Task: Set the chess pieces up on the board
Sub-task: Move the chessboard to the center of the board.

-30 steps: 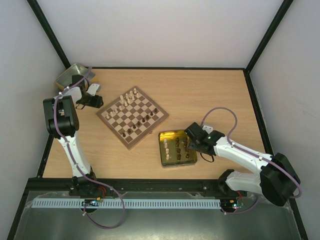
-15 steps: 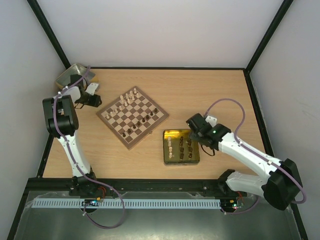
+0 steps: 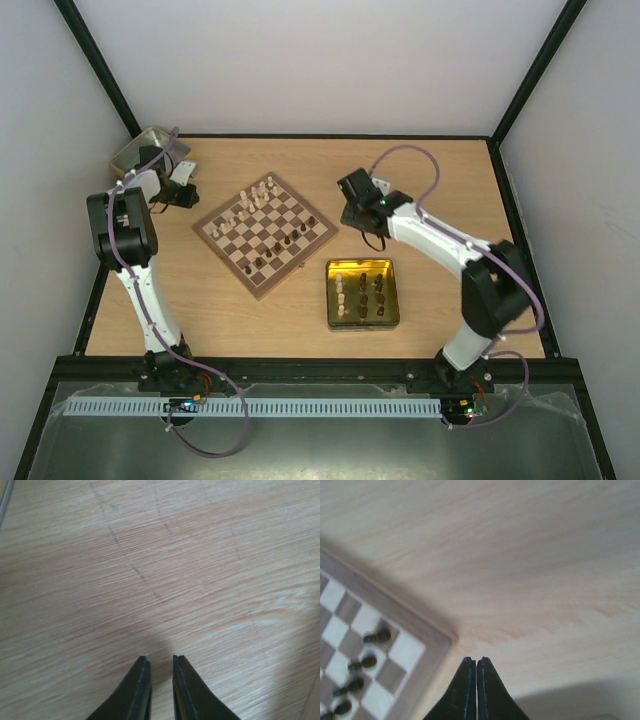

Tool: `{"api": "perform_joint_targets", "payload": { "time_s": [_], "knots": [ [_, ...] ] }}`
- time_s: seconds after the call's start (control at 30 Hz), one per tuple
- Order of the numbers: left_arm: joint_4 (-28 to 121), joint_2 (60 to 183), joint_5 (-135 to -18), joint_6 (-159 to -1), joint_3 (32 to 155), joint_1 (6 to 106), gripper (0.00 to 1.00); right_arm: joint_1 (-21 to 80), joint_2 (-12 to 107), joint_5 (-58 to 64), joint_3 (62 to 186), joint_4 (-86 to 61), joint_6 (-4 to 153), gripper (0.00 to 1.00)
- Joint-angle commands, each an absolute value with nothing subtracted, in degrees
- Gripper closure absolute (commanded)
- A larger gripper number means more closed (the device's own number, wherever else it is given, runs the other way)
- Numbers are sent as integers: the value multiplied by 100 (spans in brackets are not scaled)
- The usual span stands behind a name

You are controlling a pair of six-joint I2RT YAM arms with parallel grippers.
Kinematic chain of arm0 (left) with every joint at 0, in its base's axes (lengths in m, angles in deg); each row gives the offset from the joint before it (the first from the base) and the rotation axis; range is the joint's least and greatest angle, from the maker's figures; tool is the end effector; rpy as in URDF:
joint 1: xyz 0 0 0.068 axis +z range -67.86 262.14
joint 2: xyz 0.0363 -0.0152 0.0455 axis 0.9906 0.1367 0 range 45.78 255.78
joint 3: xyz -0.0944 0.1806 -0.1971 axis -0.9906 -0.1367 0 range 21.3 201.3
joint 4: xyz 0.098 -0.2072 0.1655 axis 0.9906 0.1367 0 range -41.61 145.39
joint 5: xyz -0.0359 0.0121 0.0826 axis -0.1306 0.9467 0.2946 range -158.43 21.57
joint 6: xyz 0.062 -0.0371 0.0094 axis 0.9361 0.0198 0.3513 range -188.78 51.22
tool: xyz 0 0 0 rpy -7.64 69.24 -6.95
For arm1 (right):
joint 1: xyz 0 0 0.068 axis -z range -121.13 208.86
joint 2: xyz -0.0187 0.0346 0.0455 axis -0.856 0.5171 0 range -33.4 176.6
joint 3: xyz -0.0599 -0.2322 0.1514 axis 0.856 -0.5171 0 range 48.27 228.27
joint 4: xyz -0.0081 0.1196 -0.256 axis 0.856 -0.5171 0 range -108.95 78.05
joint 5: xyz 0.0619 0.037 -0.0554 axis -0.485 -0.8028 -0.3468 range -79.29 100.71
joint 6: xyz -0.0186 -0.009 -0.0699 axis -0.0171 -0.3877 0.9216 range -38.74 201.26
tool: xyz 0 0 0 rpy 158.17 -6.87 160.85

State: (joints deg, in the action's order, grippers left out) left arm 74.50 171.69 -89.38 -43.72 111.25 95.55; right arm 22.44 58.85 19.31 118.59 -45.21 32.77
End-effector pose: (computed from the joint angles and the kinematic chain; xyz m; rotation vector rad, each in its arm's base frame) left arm 0.4859 0.0934 0.1124 0.3762 2.5307 -0.2368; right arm 0.3094 0.2171 0.2342 0.3300 2.5457 0.4008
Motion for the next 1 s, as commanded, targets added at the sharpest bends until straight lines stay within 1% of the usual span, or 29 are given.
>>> {"api": "perform_joint_targets", "payload": {
  "time_s": [0.0,0.07,0.17,0.33,0.53,0.73,0.97],
  "knots": [
    [8030,17576,-8978,-4381,10907,9530,92,2638,6903,1403,12753,-4148,3648,98],
    [7998,17535,-8983,-4361,10820,9538,98,2733,7381,1292,13126,-4107,3714,98],
    [8088,17483,-9039,-4254,10753,9536,98,2850,7992,1054,13601,-4125,3751,98],
    [8624,17511,-9101,-3852,10792,9547,98,2898,8614,879,14222,-4203,3879,98],
    [9351,17492,-9275,-3377,10761,9544,98,2955,9055,617,14545,-4251,4030,98],
    [9987,17475,-9516,-3120,10810,9574,98,3027,9342,311,14613,-4133,4184,98],
    [10639,17414,-9687,-2906,10852,9606,98,3066,9764,-52,15103,-4285,4470,98]
  ]
}}
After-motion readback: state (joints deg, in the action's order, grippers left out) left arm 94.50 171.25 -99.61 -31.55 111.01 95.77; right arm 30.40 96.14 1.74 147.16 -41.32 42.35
